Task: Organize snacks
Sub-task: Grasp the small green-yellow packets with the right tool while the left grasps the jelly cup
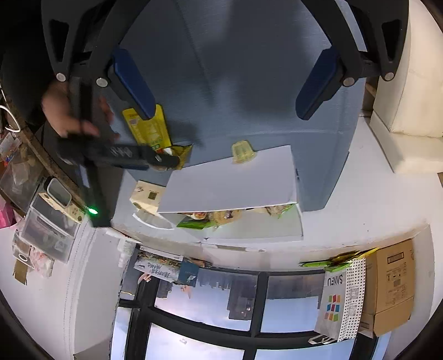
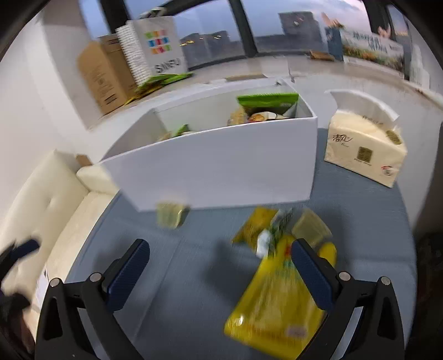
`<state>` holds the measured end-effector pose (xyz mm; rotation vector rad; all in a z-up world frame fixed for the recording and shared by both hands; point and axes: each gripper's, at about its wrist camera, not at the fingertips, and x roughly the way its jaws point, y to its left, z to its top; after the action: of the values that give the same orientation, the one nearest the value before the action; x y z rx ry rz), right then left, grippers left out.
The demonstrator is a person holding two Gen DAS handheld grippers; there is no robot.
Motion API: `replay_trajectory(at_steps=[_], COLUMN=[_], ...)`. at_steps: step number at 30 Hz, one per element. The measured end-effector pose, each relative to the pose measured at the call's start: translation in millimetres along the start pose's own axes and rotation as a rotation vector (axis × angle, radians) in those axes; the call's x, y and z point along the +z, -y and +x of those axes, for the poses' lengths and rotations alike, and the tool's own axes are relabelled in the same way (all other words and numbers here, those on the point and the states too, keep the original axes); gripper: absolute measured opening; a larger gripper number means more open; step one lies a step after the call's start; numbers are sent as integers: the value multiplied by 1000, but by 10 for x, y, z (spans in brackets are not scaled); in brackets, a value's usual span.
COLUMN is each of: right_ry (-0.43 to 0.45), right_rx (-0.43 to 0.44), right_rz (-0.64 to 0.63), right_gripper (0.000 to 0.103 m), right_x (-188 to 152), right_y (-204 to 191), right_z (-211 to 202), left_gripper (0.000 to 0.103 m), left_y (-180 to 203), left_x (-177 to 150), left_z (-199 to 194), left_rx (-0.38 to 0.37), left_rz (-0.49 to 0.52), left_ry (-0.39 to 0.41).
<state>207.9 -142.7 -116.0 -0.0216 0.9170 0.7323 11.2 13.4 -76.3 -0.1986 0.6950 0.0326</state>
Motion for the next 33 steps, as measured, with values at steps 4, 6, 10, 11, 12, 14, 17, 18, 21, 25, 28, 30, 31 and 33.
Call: replay_trajectory(at_steps=[4,6,10,11,12,14,17,18,21,25,28,30,31,33], right_ry=[-58,-55,-130,-168,-137,-133,-82,-57,-8,107,153,169,178,190], right_rx=[-90,-65,-114,-113,-102,-79,-43,-22,67,87,99,72,57,45], right_rz=[31,56,-1,17,18,18,8,13,71,20,34,36,47,98], right_gripper=[103,98,47,46,41,41,40,40,41,41,41,41,41,41], right_x=[118,124,119,92,69,39,3,-6,7,-82,-221,-290,-341,-461], right_y=[140,192,136,170,185,186,137,118,63,-102,-85,-52,-10,123], right_z=[353,429,620,693,674,648,489,385,35,-474,-768,-911,-975,-1061], left_gripper=[103,103,103,103,103,103,103,103,103,103,103,103,103,103], left_y=[-121,-166,-201,-193,-190,-192,-216,-216,-190,-112,-17,36,50,56], left_x=[-8,-23,-58,-61,-68,-76,-68,-58,29,204,336,406,423,444], left_z=[22,61,135,135,140,169,268,295,407,759,1064,1253,1361,1592], left_rx=[1,3,11,10,10,17,22,16,-4,17,58,72,80,110], left_rz=[-45,-60,-79,-79,-75,-67,-75,-78,-82,-72,-55,-43,-34,-26], left_ry=[-8,-16,-41,-41,-41,-48,-69,-77,-83,-126,-170,-165,-179,-203])
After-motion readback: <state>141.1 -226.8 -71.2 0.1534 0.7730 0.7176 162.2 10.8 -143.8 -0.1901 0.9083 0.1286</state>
